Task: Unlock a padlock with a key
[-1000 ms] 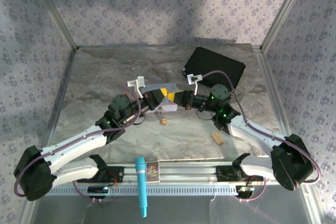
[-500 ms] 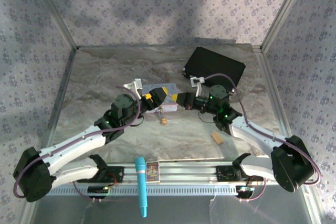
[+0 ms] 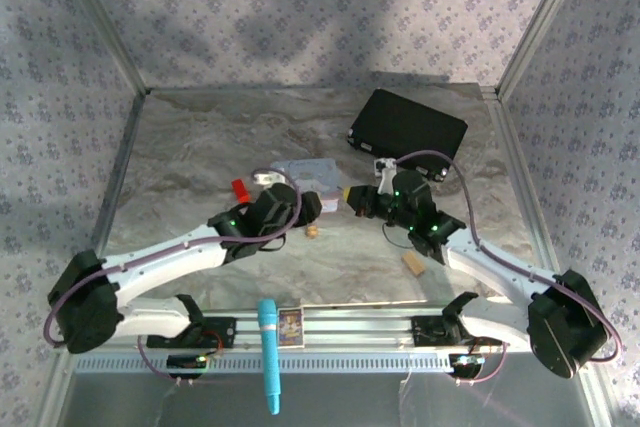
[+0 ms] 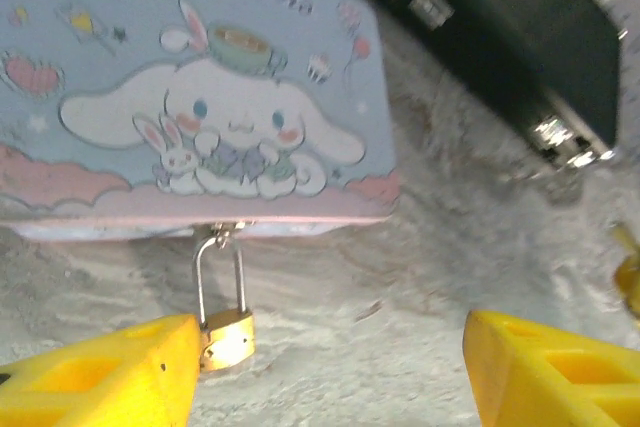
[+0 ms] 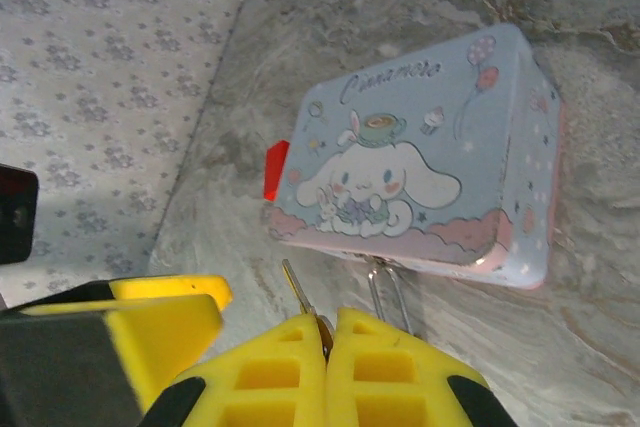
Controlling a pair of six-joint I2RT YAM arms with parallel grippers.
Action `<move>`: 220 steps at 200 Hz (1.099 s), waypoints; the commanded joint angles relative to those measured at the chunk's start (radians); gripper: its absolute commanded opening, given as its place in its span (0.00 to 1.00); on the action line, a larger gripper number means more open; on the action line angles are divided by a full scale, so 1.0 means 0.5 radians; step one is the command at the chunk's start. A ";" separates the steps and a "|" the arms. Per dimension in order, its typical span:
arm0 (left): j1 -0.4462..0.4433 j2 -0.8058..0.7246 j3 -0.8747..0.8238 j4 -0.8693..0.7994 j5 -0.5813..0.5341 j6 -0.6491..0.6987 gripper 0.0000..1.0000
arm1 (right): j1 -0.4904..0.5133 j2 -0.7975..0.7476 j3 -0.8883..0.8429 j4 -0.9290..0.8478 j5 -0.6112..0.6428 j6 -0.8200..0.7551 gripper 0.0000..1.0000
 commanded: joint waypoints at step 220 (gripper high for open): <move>0.025 0.762 -0.131 0.560 0.162 0.073 0.47 | 0.000 -0.072 -0.292 0.013 0.140 -0.013 0.00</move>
